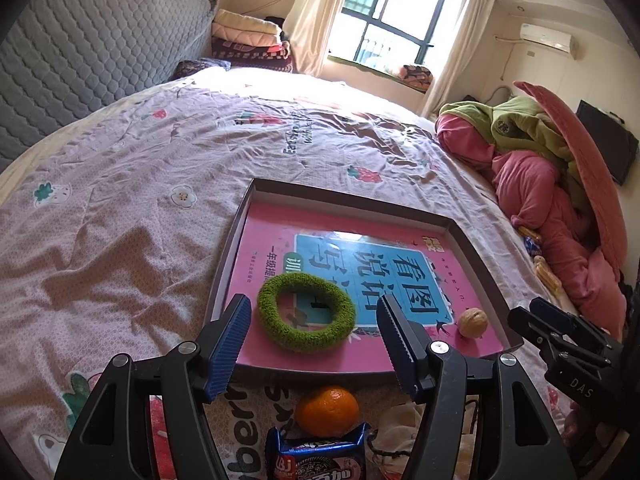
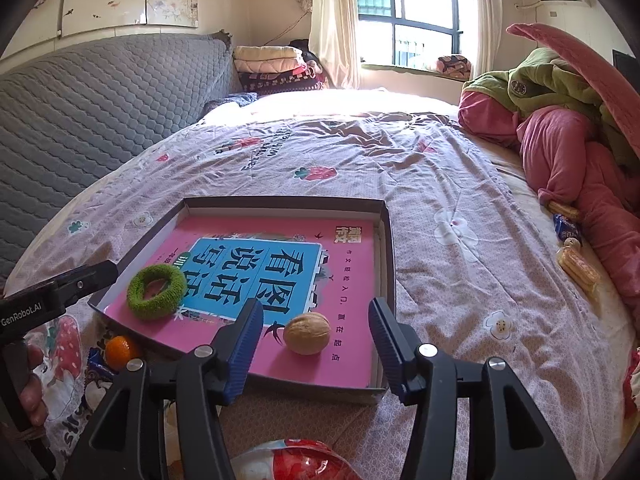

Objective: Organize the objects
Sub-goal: 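Withdraw both grippers from the tray and move them toward the wrapped toy eggs, then grasp the clear bag with blue-white toy with the left gripper while the right grasps the red-wrapped egg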

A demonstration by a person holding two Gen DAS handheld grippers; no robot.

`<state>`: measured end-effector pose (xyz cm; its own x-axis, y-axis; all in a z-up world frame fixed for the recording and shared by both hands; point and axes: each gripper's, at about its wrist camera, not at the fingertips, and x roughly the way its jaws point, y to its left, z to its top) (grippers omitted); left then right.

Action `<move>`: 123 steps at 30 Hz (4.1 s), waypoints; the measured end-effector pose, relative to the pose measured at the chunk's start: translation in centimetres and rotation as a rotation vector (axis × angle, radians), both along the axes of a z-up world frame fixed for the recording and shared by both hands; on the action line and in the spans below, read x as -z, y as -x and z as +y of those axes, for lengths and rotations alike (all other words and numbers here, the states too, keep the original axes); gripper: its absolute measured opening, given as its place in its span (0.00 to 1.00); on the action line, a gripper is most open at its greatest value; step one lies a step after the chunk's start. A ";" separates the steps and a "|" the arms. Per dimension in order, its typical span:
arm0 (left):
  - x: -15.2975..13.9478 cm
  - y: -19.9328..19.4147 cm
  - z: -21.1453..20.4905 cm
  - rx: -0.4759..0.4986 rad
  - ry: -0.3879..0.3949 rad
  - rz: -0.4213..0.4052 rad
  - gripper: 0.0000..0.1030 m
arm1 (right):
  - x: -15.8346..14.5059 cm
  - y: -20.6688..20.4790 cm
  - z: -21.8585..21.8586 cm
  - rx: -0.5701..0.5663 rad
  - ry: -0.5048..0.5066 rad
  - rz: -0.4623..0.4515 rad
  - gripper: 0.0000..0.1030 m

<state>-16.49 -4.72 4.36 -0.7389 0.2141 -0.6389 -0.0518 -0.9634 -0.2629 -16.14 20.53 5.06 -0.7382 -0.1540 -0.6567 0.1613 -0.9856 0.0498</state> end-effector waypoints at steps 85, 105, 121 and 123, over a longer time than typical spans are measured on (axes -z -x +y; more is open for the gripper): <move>4.1 -9.6 8.0 0.220 0.085 -0.101 0.67 | 2.6 -4.3 2.8 -0.103 0.008 -0.096 0.72; 4.6 -9.6 8.5 0.256 0.068 -0.135 0.67 | 3.8 -4.0 2.5 -0.222 0.176 -0.214 0.76; 5.3 -9.7 8.6 0.284 0.075 -0.161 0.60 | 4.0 -5.2 0.4 -0.330 0.105 -0.224 0.76; 5.2 -9.7 8.6 0.285 0.069 -0.163 0.60 | 4.0 -5.4 0.0 -0.343 0.078 -0.215 0.74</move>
